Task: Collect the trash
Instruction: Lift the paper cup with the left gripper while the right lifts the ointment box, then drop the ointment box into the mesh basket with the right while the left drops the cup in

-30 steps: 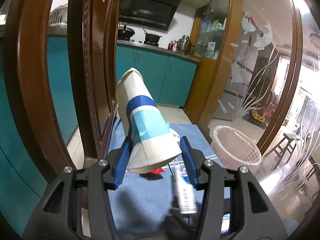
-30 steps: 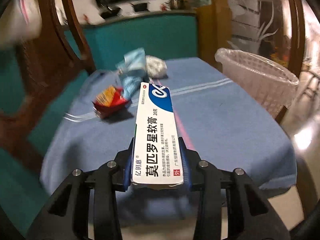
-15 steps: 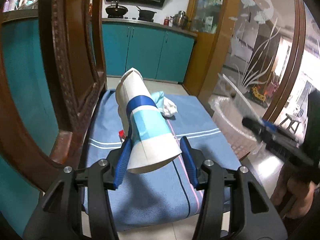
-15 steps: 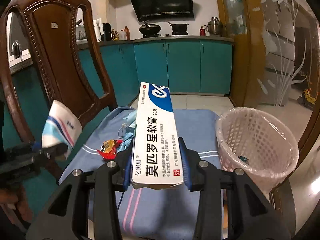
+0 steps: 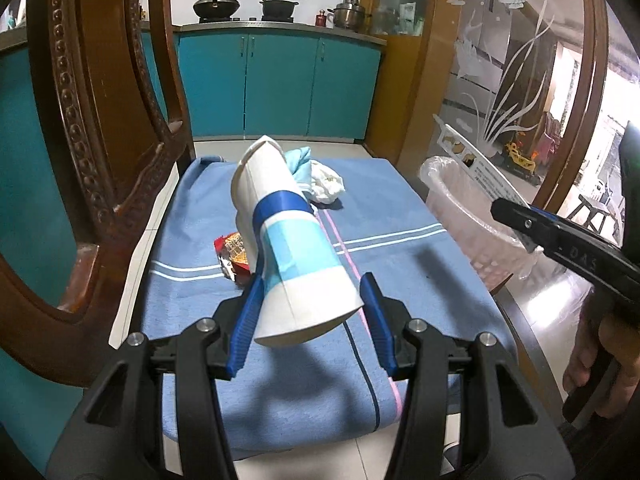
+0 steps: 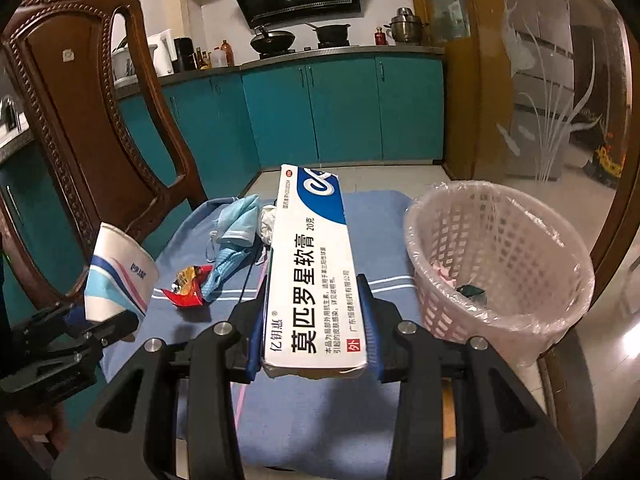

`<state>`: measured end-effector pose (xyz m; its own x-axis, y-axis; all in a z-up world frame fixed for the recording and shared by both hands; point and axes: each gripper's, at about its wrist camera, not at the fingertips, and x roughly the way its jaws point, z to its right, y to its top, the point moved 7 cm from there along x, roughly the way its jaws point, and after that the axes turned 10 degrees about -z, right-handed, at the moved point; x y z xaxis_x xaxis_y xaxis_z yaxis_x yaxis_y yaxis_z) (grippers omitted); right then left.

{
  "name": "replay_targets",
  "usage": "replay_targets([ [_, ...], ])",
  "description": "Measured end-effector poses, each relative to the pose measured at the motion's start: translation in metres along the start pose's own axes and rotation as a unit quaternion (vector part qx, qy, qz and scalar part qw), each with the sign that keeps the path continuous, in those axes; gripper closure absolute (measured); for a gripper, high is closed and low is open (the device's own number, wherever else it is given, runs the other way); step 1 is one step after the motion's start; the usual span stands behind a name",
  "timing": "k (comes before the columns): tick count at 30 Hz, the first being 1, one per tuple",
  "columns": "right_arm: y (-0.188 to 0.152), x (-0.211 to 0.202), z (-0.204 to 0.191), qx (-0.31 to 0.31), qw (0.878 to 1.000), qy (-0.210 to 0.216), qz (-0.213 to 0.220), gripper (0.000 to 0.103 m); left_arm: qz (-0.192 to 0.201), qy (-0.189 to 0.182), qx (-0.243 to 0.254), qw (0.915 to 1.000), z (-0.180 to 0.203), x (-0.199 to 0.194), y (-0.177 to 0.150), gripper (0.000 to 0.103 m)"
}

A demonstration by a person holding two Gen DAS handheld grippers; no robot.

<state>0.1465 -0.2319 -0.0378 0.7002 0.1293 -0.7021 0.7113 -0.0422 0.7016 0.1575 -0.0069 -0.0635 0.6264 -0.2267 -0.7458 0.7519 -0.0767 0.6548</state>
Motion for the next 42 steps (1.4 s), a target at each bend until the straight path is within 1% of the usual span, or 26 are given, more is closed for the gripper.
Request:
replay_targets([
  [3,-0.003,0.0,-0.001,-0.013,1.0,-0.008,0.0,0.063,-0.003,-0.002,-0.009,1.0,0.0,0.002,-0.003,0.052],
  [10,-0.005,-0.002,-0.005,-0.018,1.0,-0.002,-0.002,0.063,0.004,0.01,-0.017,0.9998,-0.004,-0.003,-0.003,0.052],
  [14,-0.005,-0.001,-0.006,-0.02,1.0,-0.001,-0.002,0.063,0.001,0.01,-0.023,0.9997,-0.008,-0.003,-0.004,0.052],
  [35,-0.005,0.003,-0.004,-0.021,1.0,-0.006,-0.005,0.063,0.002,0.01,-0.023,0.9997,-0.01,-0.004,-0.003,0.052],
  [37,0.0,0.0,0.003,-0.014,1.0,-0.011,0.002,0.063,0.002,0.01,-0.022,0.9997,-0.009,-0.004,-0.003,0.052],
  [39,0.011,-0.003,0.02,0.002,1.0,-0.022,0.014,0.063,0.002,0.01,-0.023,0.9997,-0.01,-0.003,-0.003,0.052],
  [42,0.03,-0.001,0.067,0.051,0.997,-0.052,0.032,0.063,0.002,0.01,-0.024,0.9997,-0.011,-0.003,-0.003,0.052],
])
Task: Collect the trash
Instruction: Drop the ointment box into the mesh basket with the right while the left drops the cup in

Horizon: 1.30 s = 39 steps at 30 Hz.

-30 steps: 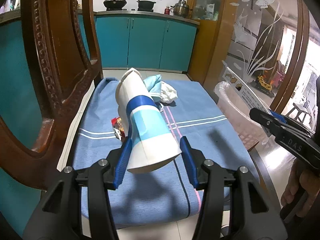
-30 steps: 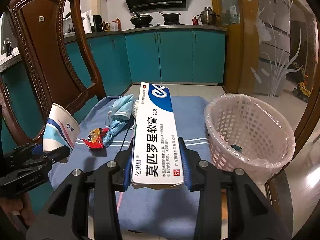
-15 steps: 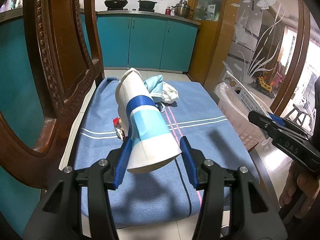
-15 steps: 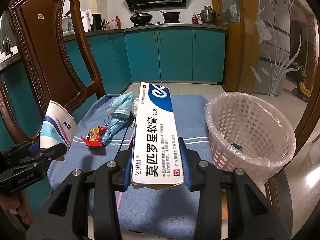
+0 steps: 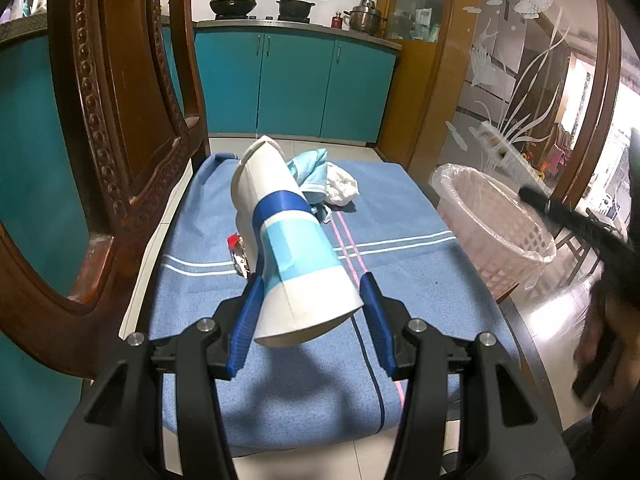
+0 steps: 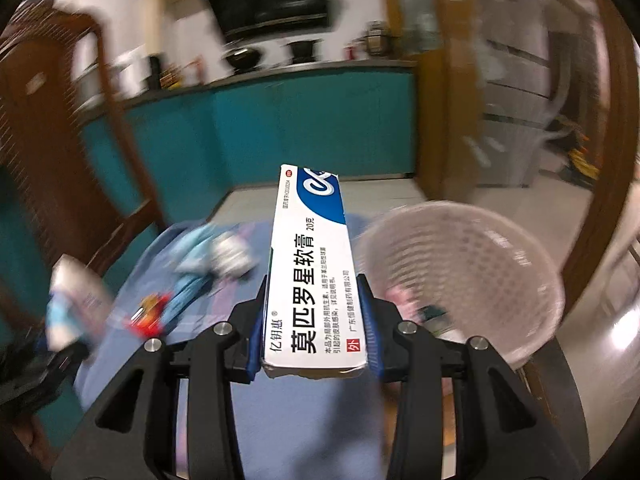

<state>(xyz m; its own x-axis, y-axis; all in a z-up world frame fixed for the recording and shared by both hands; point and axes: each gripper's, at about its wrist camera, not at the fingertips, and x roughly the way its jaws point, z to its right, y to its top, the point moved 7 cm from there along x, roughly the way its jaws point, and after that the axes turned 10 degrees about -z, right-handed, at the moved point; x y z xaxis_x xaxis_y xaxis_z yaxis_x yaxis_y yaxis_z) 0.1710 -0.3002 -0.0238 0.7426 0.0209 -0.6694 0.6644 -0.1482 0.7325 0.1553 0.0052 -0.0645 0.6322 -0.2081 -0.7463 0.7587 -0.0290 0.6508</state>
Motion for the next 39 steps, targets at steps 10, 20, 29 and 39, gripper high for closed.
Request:
replay_targets([
  [10,0.008,0.037,0.109,0.143,0.989,-0.009,-0.041,0.023,-0.002,0.002,0.0,1.0,-0.001,0.003,-0.001,0.052],
  [20,0.022,-0.05,0.113,0.172,0.981,-0.005,0.087,0.003,-0.015,-0.024,0.083,0.9961,0.075,0.026,0.018,0.052],
  [29,0.011,-0.068,0.184,0.305,0.944,-0.016,0.128,0.003,0.008,-0.122,0.183,0.9755,0.275,0.062,0.127,0.013],
  [39,0.015,-0.058,0.154,0.25,0.964,0.015,0.083,0.003,-0.014,-0.052,0.131,0.99,0.167,0.046,0.076,0.009],
])
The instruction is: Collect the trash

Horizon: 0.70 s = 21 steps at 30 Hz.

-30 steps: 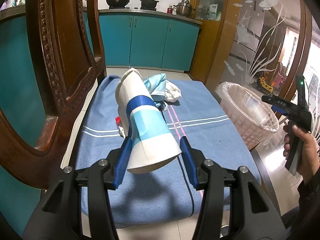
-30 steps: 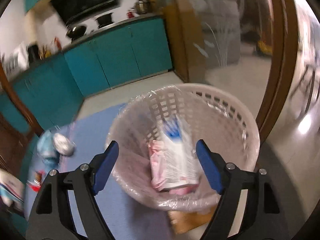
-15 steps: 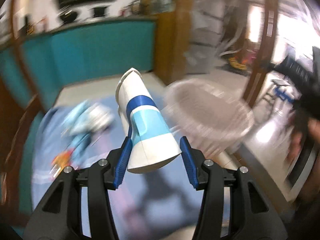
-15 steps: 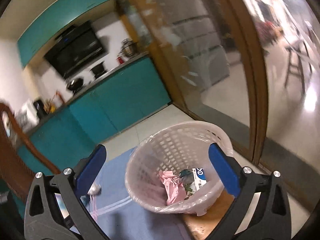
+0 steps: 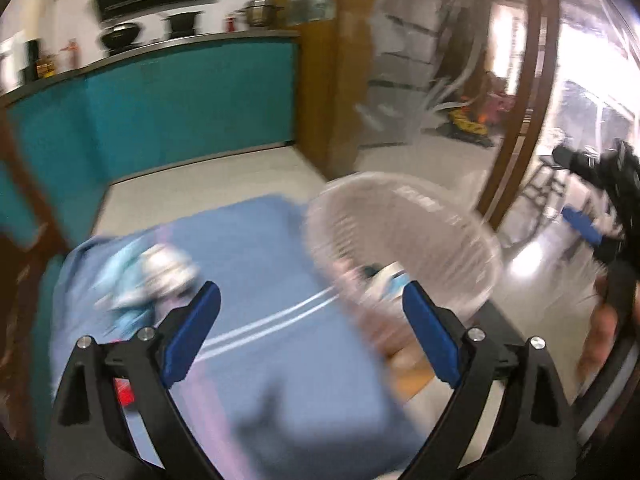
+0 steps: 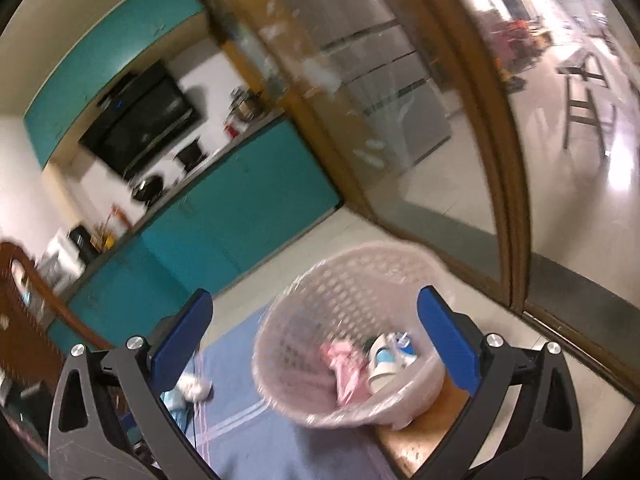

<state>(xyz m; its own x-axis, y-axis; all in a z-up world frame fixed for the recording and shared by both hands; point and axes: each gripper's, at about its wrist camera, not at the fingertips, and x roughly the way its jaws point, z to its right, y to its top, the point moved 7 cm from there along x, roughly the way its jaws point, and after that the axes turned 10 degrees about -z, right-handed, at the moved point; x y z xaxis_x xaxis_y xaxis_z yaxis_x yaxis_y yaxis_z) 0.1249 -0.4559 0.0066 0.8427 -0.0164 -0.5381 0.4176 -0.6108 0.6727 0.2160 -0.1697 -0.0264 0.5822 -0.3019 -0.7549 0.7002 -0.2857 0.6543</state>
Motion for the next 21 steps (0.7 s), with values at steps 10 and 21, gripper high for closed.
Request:
replay_targets([
  [10,-0.133,0.029,-0.151,-0.23,0.962,0.065,-0.134,0.003,-0.021,0.072,-0.172,0.9822,-0.161,-0.063,-0.124,0.006],
  [21,-0.189,0.036,-0.179,-0.299,0.938,0.063,-0.161,0.003,-0.013,0.068,-0.15,0.9863,-0.162,-0.06,-0.126,0.006],
])
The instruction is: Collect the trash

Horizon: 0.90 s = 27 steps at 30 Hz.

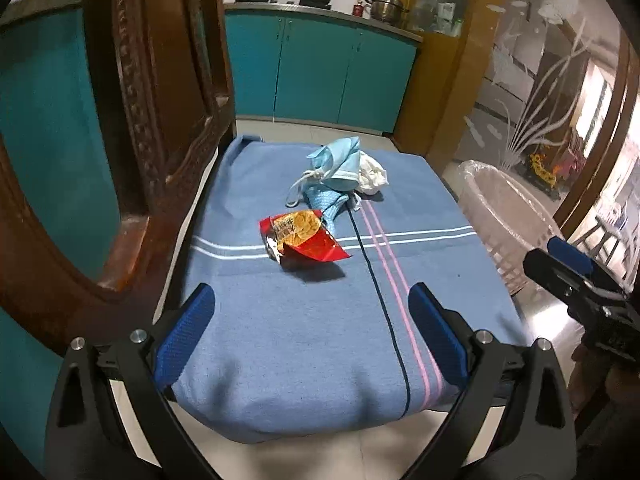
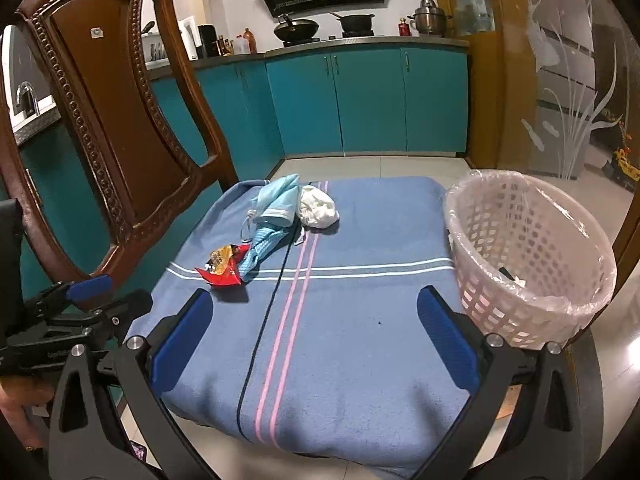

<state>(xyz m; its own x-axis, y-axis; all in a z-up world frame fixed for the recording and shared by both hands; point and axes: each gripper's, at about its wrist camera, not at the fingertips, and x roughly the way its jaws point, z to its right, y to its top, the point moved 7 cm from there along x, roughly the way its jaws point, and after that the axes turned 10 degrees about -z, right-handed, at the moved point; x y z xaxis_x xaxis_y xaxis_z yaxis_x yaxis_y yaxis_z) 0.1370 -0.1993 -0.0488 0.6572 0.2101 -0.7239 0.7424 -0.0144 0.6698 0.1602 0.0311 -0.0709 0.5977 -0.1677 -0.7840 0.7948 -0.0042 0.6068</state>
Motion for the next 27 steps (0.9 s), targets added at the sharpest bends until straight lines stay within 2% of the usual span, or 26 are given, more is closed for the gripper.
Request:
replay_targets([
  [16,-0.001,0.005,0.006,0.008,1.0,0.006,-0.009,0.003,-0.004,0.007,0.008,0.9999,0.007,0.006,0.0,0.006],
  [27,0.001,0.004,0.003,0.014,1.0,0.017,-0.006,0.003,-0.008,0.012,0.009,0.9999,0.011,0.028,0.005,0.006],
])
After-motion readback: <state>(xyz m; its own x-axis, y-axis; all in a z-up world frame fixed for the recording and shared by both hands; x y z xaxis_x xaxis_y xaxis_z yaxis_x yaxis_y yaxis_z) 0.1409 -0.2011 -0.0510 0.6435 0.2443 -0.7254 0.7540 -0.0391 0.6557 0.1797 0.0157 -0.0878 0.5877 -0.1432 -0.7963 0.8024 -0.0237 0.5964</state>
